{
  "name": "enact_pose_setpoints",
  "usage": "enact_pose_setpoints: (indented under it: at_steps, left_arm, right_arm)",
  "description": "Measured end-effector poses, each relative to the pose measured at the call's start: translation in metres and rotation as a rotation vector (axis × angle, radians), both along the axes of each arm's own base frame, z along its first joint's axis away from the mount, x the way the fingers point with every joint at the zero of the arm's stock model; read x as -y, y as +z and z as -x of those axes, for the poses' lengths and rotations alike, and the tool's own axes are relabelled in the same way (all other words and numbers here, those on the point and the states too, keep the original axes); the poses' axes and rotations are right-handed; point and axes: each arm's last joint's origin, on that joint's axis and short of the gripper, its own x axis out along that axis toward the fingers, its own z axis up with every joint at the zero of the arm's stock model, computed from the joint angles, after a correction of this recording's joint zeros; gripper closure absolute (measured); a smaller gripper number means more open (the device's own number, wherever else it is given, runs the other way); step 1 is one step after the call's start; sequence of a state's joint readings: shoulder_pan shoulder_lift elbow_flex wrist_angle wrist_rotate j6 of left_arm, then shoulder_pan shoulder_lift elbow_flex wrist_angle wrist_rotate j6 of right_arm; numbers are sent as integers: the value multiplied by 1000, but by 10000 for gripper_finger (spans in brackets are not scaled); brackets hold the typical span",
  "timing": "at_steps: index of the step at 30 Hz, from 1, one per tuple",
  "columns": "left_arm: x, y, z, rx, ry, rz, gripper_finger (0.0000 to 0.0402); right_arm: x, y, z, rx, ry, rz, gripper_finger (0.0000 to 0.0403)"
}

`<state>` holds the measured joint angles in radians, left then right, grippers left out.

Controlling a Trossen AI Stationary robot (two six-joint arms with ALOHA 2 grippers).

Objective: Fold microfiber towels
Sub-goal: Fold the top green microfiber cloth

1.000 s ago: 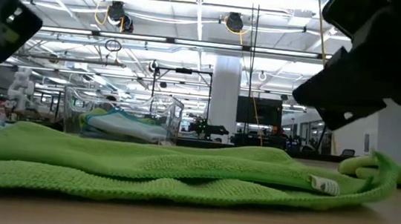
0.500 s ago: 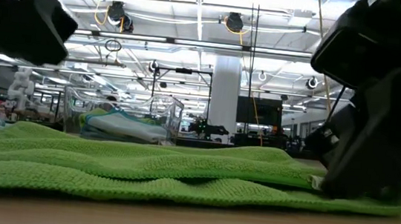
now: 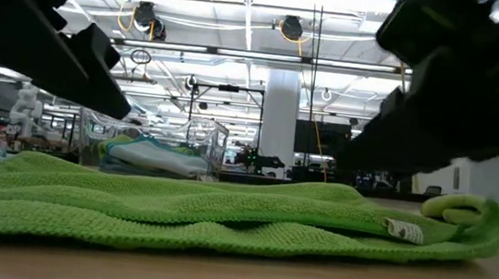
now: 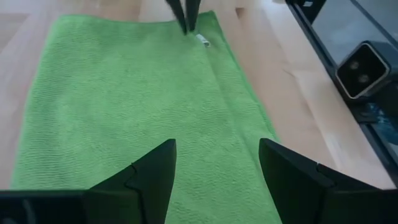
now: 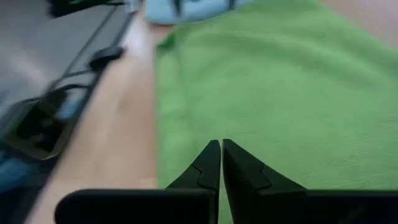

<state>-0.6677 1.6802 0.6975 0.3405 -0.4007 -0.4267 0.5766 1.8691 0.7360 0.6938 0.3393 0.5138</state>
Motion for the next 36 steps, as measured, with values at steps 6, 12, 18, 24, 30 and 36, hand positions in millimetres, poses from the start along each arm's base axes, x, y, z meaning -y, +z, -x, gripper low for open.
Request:
enact_pose_setpoints:
  at_steps: [6,12,18,24,30,36]
  left_arm:
    - [-9,-3,-5,-23,32,-21,170]
    - [-26,-17,-7,-124,78,-96,170]
    - [-51,-29,-8,-181,151,-127,170]
    - [-73,-34,-12,-218,151,-131,170]
    - [-83,-35,-15,-248,88,-113,170]
    - [-79,-24,-9,-261,41,-22,170]
  right_arm:
    - [1,-21,-1,-78,1,-16,393]
    - [-4,-30,1,-125,80,-67,393]
    - [-7,-28,1,-126,166,-105,393]
    - [-6,-23,2,-119,165,-82,393]
    - [3,4,4,-112,158,-7,393]
    - [16,28,15,-146,46,109,393]
